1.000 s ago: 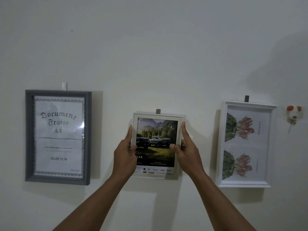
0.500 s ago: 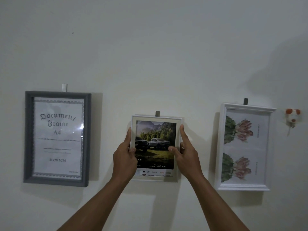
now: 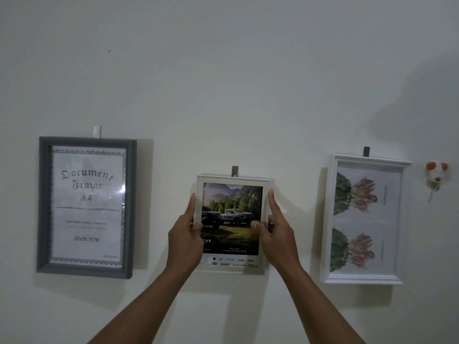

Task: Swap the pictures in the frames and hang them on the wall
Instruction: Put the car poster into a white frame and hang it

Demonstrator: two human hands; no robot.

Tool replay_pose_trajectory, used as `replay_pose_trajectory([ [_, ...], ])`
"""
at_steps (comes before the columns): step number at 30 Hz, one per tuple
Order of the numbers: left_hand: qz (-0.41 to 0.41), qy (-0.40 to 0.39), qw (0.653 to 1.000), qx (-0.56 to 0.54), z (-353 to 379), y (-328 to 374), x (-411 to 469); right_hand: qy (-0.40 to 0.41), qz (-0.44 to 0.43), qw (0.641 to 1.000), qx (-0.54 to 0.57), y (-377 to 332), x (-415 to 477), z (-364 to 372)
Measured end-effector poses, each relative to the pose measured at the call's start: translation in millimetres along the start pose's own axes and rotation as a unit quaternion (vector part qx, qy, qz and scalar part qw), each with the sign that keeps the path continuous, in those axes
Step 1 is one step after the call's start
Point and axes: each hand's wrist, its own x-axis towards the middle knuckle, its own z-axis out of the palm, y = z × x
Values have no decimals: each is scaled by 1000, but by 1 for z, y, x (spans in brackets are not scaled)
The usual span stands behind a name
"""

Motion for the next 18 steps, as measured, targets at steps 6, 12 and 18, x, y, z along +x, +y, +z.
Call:
replay_pose_trajectory([
  [6,5,-2,1000,-12,0,-1,-1,-15,-10,1000,3,5,0,-2],
  [12,24,0,999,-25,-4,12,14,1,-28,1000,5,-13,11,-9],
  [18,31,6,999,6,0,12,19,5,-23,999,-28,-16,14,-10],
])
